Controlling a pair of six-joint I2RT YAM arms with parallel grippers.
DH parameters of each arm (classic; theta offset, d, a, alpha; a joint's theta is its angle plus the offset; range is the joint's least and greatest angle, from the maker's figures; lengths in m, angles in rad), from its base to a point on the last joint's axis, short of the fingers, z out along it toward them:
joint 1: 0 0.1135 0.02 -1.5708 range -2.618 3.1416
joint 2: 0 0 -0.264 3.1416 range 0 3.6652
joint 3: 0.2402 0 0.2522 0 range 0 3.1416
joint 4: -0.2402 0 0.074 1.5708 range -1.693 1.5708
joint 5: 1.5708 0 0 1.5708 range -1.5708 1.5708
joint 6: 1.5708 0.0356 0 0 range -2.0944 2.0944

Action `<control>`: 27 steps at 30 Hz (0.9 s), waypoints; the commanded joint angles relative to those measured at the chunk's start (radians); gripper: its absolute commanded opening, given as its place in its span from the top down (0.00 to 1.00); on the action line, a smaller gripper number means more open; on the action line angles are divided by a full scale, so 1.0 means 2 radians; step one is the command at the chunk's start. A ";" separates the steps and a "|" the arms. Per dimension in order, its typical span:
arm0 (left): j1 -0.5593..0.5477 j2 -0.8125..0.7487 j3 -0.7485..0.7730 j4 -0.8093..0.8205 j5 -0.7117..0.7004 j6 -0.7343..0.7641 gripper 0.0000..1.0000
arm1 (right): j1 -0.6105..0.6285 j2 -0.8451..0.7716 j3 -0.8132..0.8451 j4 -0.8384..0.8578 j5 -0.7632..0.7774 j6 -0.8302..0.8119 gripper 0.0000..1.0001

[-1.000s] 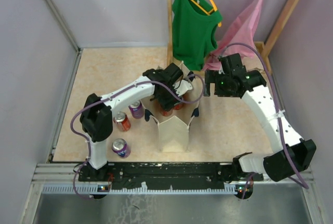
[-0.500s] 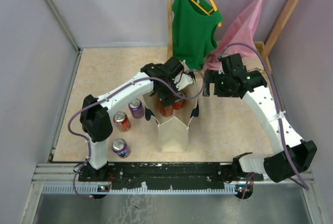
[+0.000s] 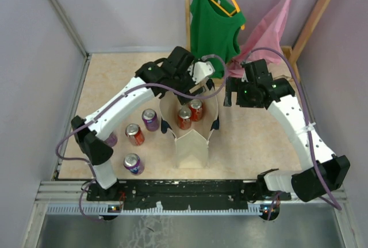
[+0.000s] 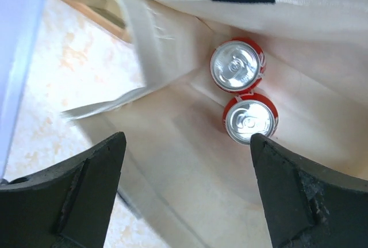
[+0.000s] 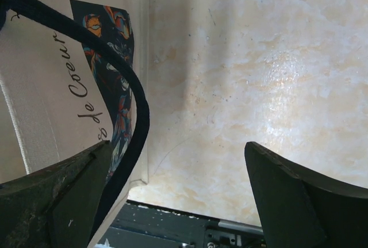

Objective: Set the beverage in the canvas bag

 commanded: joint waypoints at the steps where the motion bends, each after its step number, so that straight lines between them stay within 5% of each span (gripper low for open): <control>1: 0.028 -0.047 0.032 0.053 -0.012 -0.011 0.05 | 0.002 0.007 0.019 0.019 -0.002 0.007 0.01; 6: 0.186 -0.061 0.046 0.050 0.050 -0.076 0.04 | 0.002 0.023 0.029 0.021 0.000 0.012 0.01; 11: 0.306 -0.081 -0.024 0.023 0.116 -0.117 0.02 | 0.002 0.039 0.039 0.022 0.006 0.015 0.01; 18: 0.322 -0.101 -0.147 -0.037 0.206 -0.119 0.03 | 0.003 0.063 0.057 0.017 0.011 0.010 0.01; 27: 0.278 -0.095 -0.194 -0.063 0.245 -0.105 0.00 | 0.002 0.068 0.054 0.021 0.009 0.011 0.01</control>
